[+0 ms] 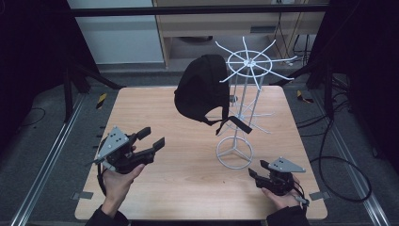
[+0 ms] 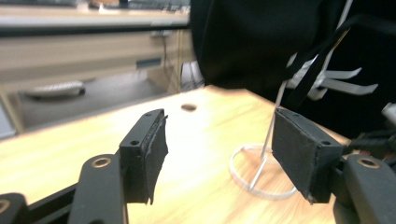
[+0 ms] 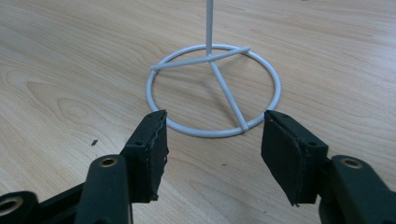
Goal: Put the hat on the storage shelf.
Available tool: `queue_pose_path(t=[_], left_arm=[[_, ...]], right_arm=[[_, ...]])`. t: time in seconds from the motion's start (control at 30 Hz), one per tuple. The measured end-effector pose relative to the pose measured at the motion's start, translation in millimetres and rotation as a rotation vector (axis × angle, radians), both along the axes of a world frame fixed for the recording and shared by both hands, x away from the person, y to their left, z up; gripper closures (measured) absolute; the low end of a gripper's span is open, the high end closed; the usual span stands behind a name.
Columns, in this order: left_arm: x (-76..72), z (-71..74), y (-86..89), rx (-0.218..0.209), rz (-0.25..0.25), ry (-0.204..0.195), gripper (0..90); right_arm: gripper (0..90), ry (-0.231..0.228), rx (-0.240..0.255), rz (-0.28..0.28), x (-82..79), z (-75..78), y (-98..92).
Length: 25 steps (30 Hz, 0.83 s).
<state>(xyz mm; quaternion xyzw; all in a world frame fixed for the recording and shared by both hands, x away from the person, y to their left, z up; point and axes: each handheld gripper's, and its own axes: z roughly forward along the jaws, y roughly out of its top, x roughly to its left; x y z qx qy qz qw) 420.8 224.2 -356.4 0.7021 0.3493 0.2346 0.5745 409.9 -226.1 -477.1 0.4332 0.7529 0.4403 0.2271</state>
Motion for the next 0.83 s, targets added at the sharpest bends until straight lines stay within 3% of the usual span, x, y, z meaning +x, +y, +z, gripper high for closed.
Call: queue_pose_path(t=[0.4, 0.63, 0.73, 0.83], left_arm=[[3.0, -78.1, 29.6, 0.078, 0.074, 0.192, 29.6], [2.3, -104.6, 48.9, 0.151, 0.131, 0.271, 26.9], [2.7, -112.0, 59.2, 0.147, 0.166, 0.309, 26.0], [4.7, -119.5, 67.8, 0.176, 0.204, 0.331, 26.0]], right_arm=[[32.1, -0.008, -0.001, -0.046, 1.6, -2.9, -5.8], [25.6, -0.009, -0.005, -0.099, 2.8, -5.4, -15.3], [22.2, -0.002, -0.001, -0.132, 3.6, -7.1, -20.4], [20.3, 0.005, 0.0, -0.144, 4.6, -7.9, -21.4]])
